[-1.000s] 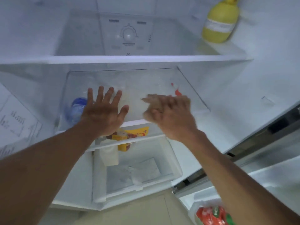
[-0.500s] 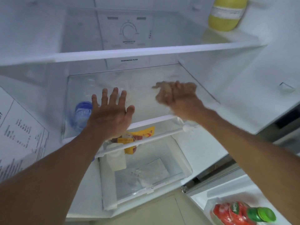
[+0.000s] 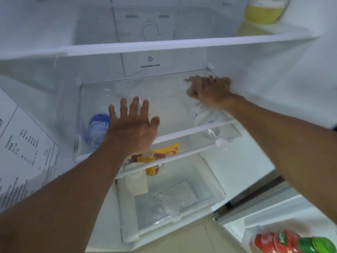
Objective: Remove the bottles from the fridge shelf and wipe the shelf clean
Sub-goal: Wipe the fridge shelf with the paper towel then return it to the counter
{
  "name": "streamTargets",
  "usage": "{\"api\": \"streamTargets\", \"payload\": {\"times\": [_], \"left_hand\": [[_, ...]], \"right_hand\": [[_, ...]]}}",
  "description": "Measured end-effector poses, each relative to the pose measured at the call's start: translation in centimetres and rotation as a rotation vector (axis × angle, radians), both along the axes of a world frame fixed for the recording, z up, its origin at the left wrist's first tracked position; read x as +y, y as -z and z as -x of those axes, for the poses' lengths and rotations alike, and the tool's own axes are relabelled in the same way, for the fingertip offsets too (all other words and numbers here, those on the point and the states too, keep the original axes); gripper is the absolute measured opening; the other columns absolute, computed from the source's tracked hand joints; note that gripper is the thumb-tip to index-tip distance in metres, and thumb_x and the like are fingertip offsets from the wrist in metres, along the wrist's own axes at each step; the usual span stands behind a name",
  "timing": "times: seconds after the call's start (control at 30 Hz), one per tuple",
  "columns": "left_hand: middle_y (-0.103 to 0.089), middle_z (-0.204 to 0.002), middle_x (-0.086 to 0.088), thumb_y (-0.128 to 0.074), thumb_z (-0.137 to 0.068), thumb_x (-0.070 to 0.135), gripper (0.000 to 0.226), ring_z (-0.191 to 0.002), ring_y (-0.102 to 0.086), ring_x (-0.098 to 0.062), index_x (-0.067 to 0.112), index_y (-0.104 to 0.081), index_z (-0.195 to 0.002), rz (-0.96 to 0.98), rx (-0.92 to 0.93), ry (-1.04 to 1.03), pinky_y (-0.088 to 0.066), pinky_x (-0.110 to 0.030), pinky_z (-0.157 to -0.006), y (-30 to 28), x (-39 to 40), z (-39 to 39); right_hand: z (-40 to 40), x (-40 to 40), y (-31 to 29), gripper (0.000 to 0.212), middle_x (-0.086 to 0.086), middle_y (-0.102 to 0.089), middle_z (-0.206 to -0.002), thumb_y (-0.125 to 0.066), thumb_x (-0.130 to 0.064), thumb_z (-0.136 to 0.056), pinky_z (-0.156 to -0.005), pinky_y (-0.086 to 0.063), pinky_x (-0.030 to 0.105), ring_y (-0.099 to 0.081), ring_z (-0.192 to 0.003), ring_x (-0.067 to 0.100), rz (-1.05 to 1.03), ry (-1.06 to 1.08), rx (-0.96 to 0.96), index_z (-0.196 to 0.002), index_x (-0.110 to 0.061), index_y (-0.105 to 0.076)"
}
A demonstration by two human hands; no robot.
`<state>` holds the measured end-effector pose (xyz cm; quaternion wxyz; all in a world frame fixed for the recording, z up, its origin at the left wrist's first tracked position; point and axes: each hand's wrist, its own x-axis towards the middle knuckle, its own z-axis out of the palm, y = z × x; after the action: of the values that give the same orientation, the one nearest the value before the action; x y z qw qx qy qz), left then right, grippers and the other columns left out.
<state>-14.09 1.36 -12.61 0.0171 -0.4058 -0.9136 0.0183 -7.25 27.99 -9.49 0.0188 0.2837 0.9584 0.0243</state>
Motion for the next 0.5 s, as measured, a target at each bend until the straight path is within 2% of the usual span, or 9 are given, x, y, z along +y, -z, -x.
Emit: {"api": "streamTargets", "payload": {"times": [0.1,0.17,0.23,0.3,0.33,0.4,0.43,0.5], "left_hand": [[0.000,-0.174,-0.011,0.000,-0.097,0.054,0.076,-0.158,-0.001,-0.041,0.018,-0.002,-0.164,-0.016,-0.007,-0.010,-0.006,-0.065,-0.125,-0.1,-0.1,0.0],[-0.001,-0.174,-0.011,0.001,-0.096,0.054,0.078,-0.158,-0.002,-0.041,0.018,-0.004,-0.164,-0.023,-0.012,-0.013,-0.006,-0.064,-0.125,-0.2,-0.2,-0.1],[-0.005,-0.173,-0.013,0.003,-0.090,0.056,0.085,-0.158,-0.005,-0.043,0.017,-0.007,-0.164,-0.014,0.002,-0.003,-0.009,-0.065,-0.124,-0.3,-0.3,-0.2],[-0.008,-0.173,-0.014,0.011,-0.085,0.059,0.092,-0.158,-0.008,-0.044,0.016,-0.010,-0.164,-0.009,0.019,0.008,-0.011,-0.066,-0.124,-0.1,-0.3,-0.2],[-0.009,-0.173,-0.014,0.014,-0.082,0.059,0.095,-0.157,-0.009,-0.044,0.016,-0.011,-0.164,-0.008,0.024,0.012,-0.011,-0.066,-0.123,-0.1,-0.2,-0.2],[-0.010,-0.172,-0.015,0.017,-0.080,0.059,0.099,-0.157,-0.009,-0.045,0.016,-0.011,-0.164,-0.006,0.045,0.020,-0.011,-0.067,-0.123,0.0,-0.1,0.0],[-0.008,-0.172,-0.016,0.018,-0.079,0.059,0.100,-0.157,-0.008,-0.046,0.016,-0.011,-0.164,0.005,0.052,0.026,-0.011,-0.068,-0.123,0.1,-0.2,0.1],[-0.006,-0.173,-0.016,0.018,-0.078,0.058,0.100,-0.157,-0.007,-0.046,0.015,-0.009,-0.164,0.020,0.052,0.039,-0.012,-0.069,-0.122,0.2,-0.2,0.2]], "right_hand": [[3.4,-3.2,-0.3,0.093,0.014,-0.048,-0.150,0.005,-0.070,-0.074,-0.105,-0.028,0.062,-0.050,-0.130,0.041,-0.095,-0.105,-0.024,-0.152,-0.036,-0.033],[0.8,-5.7,0.2,0.085,0.019,-0.044,-0.153,0.007,-0.060,-0.086,-0.105,-0.032,0.063,-0.046,-0.133,0.046,-0.083,-0.371,-0.009,-0.156,-0.023,-0.023],[-3.6,-5.0,2.1,0.067,0.029,-0.041,-0.152,-0.004,-0.045,-0.097,-0.106,-0.036,0.067,-0.043,-0.134,0.054,-0.112,-0.570,0.002,-0.155,-0.012,-0.012],[-4.9,-1.5,2.8,0.057,0.032,-0.041,-0.151,-0.011,-0.039,-0.100,-0.106,-0.034,0.070,-0.042,-0.133,0.057,-0.190,-0.491,0.009,-0.152,-0.015,-0.008],[-3.9,0.4,2.4,0.059,0.030,-0.040,-0.152,-0.007,-0.044,-0.102,-0.108,-0.030,0.070,-0.039,-0.136,0.056,-0.184,-0.377,0.041,-0.153,-0.015,-0.012],[0.2,1.5,0.6,0.077,0.019,-0.036,-0.158,-0.004,-0.066,-0.095,-0.116,-0.017,0.066,-0.031,-0.145,0.046,-0.091,-0.118,0.016,-0.155,-0.023,-0.026],[2.3,1.2,0.3,0.086,0.017,-0.037,-0.158,-0.004,-0.071,-0.088,-0.116,-0.017,0.065,-0.033,-0.145,0.043,-0.049,-0.075,0.002,-0.154,-0.023,-0.031],[4.4,-1.4,-0.1,0.099,0.019,-0.044,-0.152,0.006,-0.068,-0.079,-0.110,-0.027,0.064,-0.042,-0.138,0.042,-0.088,-0.155,-0.009,-0.152,-0.015,-0.034]]}}
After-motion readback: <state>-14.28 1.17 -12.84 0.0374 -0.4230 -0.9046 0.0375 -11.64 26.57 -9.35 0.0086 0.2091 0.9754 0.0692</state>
